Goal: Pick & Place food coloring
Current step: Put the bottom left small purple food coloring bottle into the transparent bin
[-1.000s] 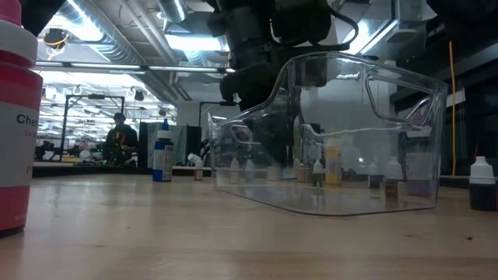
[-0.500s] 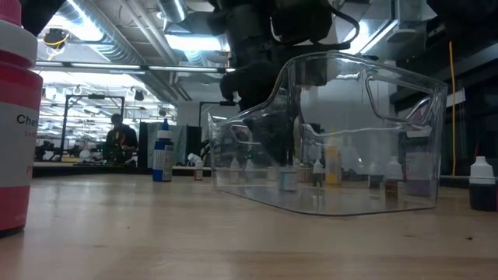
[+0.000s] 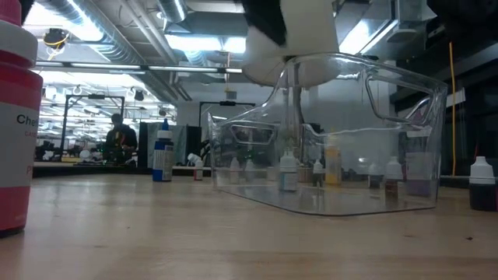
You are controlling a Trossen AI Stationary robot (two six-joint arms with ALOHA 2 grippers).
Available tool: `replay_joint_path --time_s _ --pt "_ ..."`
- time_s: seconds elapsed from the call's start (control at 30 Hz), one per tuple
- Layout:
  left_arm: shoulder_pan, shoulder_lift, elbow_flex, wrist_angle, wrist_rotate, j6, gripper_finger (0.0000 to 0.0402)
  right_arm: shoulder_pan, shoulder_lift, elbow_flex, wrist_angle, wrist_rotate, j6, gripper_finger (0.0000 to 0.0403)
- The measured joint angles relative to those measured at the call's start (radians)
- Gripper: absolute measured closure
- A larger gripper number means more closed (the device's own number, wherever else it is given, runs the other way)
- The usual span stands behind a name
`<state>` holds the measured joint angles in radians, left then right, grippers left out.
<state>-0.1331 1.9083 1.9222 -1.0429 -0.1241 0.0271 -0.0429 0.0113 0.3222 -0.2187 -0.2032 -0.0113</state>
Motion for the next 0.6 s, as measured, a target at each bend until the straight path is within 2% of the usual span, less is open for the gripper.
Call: replay_joint_path --time_s 0.2,0.33,0.4,0.53,0.6 --pt "-0.174 -0.093 -0.001 -0.225 -0.016 -0.231 0.0258 0.000 0.000 0.000 0.001 0.001 -0.077 0.0387" --pt "-0.352 -0.113 -0.002 -0.441 -0.015 -0.484 0.0258 0.000 0.000 0.000 0.001 0.002 -0.103 0.0387" --pt "-0.452 -0.125 -0.002 -0.535 -0.057 -0.634 0.0258 0.000 0.000 0.000 0.000 0.002 -0.100 0.0387" --pt "-0.627 -0.148 -0.046 -0.493 -0.192 -0.939 0.0258 0.000 0.000 0.000 0.001 0.004 -0.099 0.0387" --pt "-0.685 -0.152 -0.063 -0.505 -0.216 -1.127 0.0258 0.000 0.000 0.000 0.003 0.019 -0.096 0.0387"
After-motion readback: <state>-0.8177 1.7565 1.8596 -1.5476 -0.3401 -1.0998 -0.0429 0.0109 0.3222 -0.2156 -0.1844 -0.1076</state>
